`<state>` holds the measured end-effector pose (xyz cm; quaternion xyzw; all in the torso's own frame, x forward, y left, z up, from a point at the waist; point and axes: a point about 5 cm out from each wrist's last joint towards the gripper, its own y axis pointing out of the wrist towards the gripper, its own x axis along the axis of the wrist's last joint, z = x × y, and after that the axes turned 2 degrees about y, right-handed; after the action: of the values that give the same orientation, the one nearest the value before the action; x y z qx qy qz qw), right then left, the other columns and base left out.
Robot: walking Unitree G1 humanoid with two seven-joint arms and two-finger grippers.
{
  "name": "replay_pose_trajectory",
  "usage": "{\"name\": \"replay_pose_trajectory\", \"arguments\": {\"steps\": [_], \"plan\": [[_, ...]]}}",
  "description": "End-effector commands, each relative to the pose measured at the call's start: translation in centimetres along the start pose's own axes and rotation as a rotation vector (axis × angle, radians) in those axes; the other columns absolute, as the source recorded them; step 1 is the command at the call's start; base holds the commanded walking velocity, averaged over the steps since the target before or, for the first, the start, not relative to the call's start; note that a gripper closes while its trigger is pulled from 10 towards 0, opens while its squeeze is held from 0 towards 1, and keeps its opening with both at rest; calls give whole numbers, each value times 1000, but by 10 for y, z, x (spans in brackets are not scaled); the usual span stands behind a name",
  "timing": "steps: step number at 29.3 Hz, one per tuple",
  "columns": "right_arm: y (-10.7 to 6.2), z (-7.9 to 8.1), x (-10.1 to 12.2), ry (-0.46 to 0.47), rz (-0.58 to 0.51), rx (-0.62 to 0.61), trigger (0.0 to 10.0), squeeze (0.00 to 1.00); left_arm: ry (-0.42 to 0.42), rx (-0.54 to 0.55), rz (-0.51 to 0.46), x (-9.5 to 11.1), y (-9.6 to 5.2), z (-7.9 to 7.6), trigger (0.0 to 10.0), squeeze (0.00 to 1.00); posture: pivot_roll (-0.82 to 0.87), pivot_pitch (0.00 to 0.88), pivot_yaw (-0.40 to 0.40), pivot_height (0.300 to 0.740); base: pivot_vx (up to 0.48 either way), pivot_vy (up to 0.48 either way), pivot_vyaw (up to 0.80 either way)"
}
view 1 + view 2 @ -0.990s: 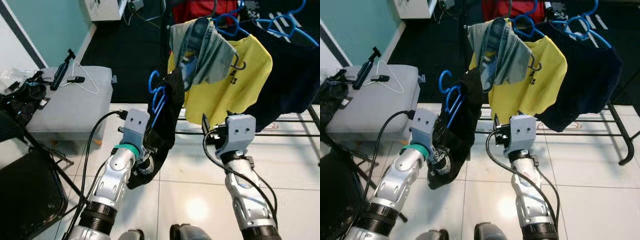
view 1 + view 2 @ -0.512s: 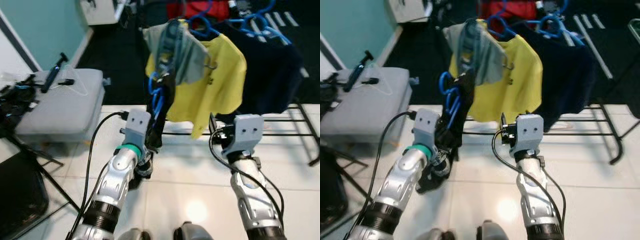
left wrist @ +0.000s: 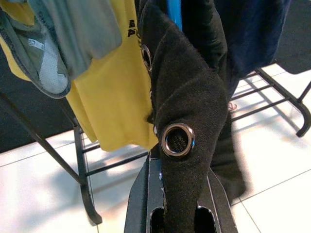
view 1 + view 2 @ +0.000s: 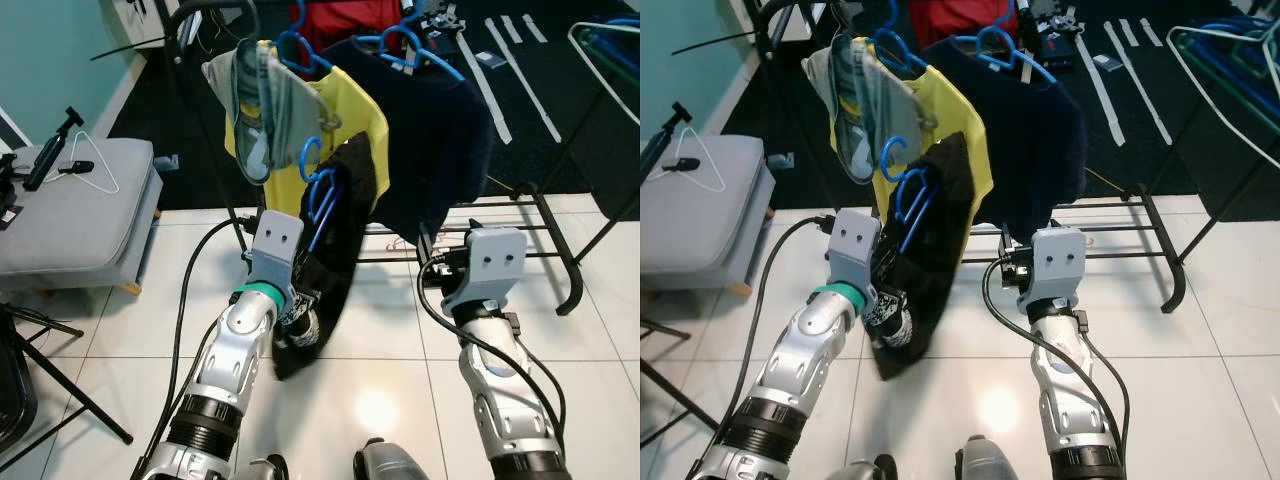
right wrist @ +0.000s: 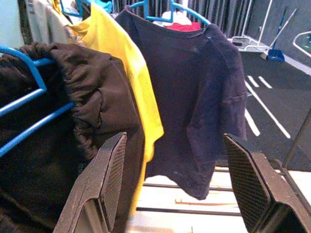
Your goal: Hang hanger
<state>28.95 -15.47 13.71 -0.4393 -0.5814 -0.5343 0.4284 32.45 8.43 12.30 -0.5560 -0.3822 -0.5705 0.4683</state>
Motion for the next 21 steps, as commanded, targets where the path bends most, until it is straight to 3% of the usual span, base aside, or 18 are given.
{"name": "replay_pose_trajectory", "arguments": {"steps": [1,12,21], "plan": [[-2,6,-3,9,13,17,10000,0,-26,36,-2,1,1,8,10000,0,-188,71,118,740,0,0,0],[-1,6,-2,9,10,14,10000,0,-42,48,-12,4,3,11,10000,0,-190,70,122,740,0,0,0],[0,6,2,-1,-8,21,10000,0,-5,76,-63,11,3,13,10000,0,-191,76,121,740,407,0,0]]}}
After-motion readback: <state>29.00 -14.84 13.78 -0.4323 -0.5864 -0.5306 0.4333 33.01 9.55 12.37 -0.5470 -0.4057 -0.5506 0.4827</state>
